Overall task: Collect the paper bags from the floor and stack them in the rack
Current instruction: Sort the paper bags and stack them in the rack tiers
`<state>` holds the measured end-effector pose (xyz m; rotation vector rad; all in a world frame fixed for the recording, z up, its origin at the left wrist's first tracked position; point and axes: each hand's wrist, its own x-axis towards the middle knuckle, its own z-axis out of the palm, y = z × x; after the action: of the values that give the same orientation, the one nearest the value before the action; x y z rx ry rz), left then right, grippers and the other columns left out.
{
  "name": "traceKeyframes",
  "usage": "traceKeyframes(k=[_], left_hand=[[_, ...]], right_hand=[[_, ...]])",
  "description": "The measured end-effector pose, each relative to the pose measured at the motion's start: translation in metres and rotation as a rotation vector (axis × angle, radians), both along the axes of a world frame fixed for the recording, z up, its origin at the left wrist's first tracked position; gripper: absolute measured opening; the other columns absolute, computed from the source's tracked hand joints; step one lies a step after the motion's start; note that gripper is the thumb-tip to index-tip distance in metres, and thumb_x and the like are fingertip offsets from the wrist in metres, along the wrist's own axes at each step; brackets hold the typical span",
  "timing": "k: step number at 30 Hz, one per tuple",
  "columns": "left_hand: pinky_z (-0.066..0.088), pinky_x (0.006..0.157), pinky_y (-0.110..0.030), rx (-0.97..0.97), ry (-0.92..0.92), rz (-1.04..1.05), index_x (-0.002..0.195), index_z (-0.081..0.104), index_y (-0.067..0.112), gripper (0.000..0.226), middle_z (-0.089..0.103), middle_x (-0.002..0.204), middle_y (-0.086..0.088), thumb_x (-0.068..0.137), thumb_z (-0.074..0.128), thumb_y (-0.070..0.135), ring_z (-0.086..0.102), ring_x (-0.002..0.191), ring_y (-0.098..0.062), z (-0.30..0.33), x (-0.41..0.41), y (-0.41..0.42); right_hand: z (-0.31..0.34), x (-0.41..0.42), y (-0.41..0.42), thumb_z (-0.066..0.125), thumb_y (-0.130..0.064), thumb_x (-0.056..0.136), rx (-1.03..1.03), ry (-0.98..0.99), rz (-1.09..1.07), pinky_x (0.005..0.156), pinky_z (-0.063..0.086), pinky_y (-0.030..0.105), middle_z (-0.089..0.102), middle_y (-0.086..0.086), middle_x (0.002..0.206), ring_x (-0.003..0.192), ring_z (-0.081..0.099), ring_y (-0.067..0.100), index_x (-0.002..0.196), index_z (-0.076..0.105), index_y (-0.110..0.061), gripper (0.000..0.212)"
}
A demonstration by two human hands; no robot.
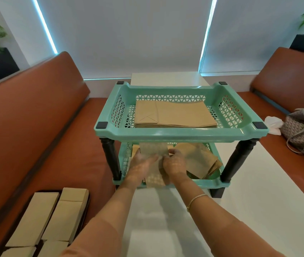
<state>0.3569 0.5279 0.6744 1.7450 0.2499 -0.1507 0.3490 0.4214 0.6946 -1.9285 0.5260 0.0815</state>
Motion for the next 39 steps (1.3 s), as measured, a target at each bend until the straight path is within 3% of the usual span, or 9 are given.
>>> traceKeyframes(k=[3, 9, 14, 17, 21, 26, 31, 35, 39], left_hand=[[0.037, 0.084, -0.026, -0.036, 0.013, -0.033, 0.121, 0.049, 0.014, 0.045, 0.060, 0.101, 0.003, 0.081, 0.071, 0.014, 0.055, 0.101, -0.018, 0.001, -0.001, 0.001], [0.038, 0.081, -0.014, -0.073, 0.005, -0.037, 0.141, 0.029, 0.013, 0.064, 0.051, 0.127, -0.009, 0.088, 0.064, 0.018, 0.048, 0.107, -0.017, 0.006, -0.003, -0.001], [0.031, 0.109, -0.042, -0.201, 0.090, 0.023, 0.147, 0.022, 0.026, 0.079, 0.038, 0.146, -0.004, 0.083, 0.058, 0.054, 0.039, 0.131, -0.028, 0.006, 0.001, -0.003], [0.038, 0.103, -0.056, -0.427, 0.111, 0.199, 0.145, 0.022, 0.037, 0.084, 0.044, 0.141, -0.004, 0.076, 0.065, 0.055, 0.046, 0.125, -0.032, 0.006, 0.011, 0.000], [0.037, 0.101, -0.059, -0.396, 0.093, 0.231, 0.137, 0.029, 0.050, 0.077, 0.043, 0.140, -0.002, 0.070, 0.066, 0.062, 0.043, 0.125, -0.032, 0.013, 0.018, 0.003], [0.040, 0.102, -0.049, -0.375, 0.121, 0.242, 0.130, 0.045, 0.030, 0.051, 0.055, 0.128, -0.005, 0.084, 0.057, 0.050, 0.051, 0.116, -0.029, 0.013, 0.018, -0.003], [0.047, 0.070, -0.032, -0.395, 0.109, 0.176, 0.127, 0.045, 0.020, 0.040, 0.059, 0.106, -0.007, 0.091, 0.055, 0.034, 0.058, 0.093, -0.024, 0.011, 0.013, -0.009], [0.052, 0.085, -0.044, -0.318, 0.145, 0.054, 0.121, 0.052, 0.012, 0.038, 0.066, 0.100, -0.011, 0.085, 0.064, 0.012, 0.063, 0.095, -0.030, 0.000, 0.003, -0.014], [0.051, 0.089, -0.043, -0.287, 0.152, 0.024, 0.103, 0.054, 0.020, 0.026, 0.066, 0.098, -0.009, 0.086, 0.062, 0.003, 0.063, 0.095, -0.030, -0.004, 0.003, -0.010]], right_hand=[[0.001, 0.004, 0.000, 0.047, -0.012, 0.096, 0.026, 0.000, -0.029, 0.079, 0.041, 0.020, 0.060, 0.013, 0.121, 0.095, 0.056, 0.018, 0.129, 0.050, -0.009, 0.033], [0.005, 0.001, 0.001, 0.058, -0.023, 0.090, 0.040, 0.032, 0.093, 0.098, 0.046, 0.031, 0.061, 0.010, 0.118, 0.102, 0.058, 0.022, 0.132, 0.046, -0.018, 0.044], [0.005, 0.002, -0.007, 0.056, -0.007, 0.090, 0.094, 0.071, 0.159, 0.091, 0.052, 0.037, 0.063, 0.008, 0.095, 0.089, 0.062, 0.022, 0.134, 0.044, -0.024, 0.049], [0.009, -0.002, -0.012, 0.055, -0.013, 0.093, 0.153, 0.114, 0.227, 0.092, 0.052, 0.039, 0.058, -0.001, 0.088, 0.094, 0.060, 0.023, 0.131, 0.047, -0.030, 0.042], [0.009, -0.001, -0.008, 0.055, -0.020, 0.093, 0.180, 0.142, 0.242, 0.092, 0.052, 0.041, 0.062, 0.005, 0.104, 0.099, 0.061, 0.025, 0.131, 0.046, -0.028, 0.040], [0.009, 0.001, -0.009, 0.053, -0.022, 0.094, 0.121, 0.140, 0.256, 0.095, 0.050, 0.038, 0.058, 0.008, 0.118, 0.105, 0.058, 0.025, 0.134, 0.043, -0.026, 0.041], [0.005, 0.005, -0.011, 0.053, -0.016, 0.094, 0.140, 0.073, 0.156, 0.088, 0.053, 0.035, 0.061, 0.009, 0.113, 0.099, 0.060, 0.025, 0.130, 0.047, -0.021, 0.036], [0.001, 0.013, -0.013, 0.051, -0.016, 0.095, 0.025, 0.012, 0.050, 0.101, 0.044, 0.032, 0.058, 0.012, 0.125, 0.113, 0.056, 0.026, 0.130, 0.049, -0.015, 0.036], [0.007, 0.014, -0.021, 0.043, -0.025, 0.099, -0.273, -0.012, 0.198, 0.093, 0.044, 0.030, 0.061, 0.014, 0.120, 0.110, 0.058, 0.026, 0.130, 0.049, -0.012, 0.034]])
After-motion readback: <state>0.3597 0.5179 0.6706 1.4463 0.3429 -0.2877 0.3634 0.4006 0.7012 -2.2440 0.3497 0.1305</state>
